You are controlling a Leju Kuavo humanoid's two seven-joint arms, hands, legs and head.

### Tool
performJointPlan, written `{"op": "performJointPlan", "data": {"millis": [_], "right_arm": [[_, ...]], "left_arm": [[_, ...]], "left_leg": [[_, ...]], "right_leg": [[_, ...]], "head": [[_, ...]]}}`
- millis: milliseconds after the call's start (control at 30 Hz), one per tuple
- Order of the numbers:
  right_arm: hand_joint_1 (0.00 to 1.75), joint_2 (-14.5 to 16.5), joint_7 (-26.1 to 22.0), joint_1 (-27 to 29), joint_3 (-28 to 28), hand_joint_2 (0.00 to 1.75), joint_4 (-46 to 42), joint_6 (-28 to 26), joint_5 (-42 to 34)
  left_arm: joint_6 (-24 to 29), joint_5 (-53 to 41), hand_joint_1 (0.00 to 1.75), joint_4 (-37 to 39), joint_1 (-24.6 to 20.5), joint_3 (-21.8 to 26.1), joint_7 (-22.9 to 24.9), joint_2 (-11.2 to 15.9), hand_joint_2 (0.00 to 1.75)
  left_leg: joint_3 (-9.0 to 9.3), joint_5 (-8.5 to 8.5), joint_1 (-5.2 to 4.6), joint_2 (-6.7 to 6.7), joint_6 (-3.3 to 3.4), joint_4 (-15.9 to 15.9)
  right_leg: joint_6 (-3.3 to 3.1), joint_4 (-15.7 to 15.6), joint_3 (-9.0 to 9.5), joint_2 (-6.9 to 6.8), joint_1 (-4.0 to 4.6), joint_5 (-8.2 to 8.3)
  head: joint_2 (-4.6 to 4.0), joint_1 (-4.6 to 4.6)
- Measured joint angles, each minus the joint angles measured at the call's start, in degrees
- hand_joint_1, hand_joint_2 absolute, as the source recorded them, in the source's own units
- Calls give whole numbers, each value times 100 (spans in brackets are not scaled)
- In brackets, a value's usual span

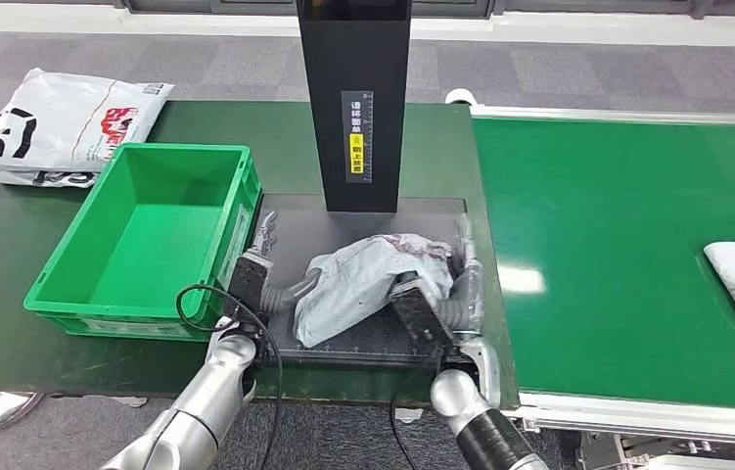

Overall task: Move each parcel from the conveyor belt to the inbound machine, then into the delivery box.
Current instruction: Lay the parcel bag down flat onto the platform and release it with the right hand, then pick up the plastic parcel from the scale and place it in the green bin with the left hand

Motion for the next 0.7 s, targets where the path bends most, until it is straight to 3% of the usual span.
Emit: {"op": "performJointPlan", "data": {"millis": [367,700], "right_arm": [[0,-72,-602,301,-558,175,-636,278,-1136],[0,-99,-730,302,-572,175,-650,327,-1388]], "left_arm": [[166,14,0,-223,-2,-365,94,-82,175],[158,-86,0,-333,-1,-550,133,-82,175]], "left_leg": [[1,-4,-3,3,5,0],[1,-4,-3,5,5,0]], "right_leg": [[0,-3,-1,5,-1,0],[0,-3,-1,5,-2,0]], "head": [[0,0],[0,0]]}}
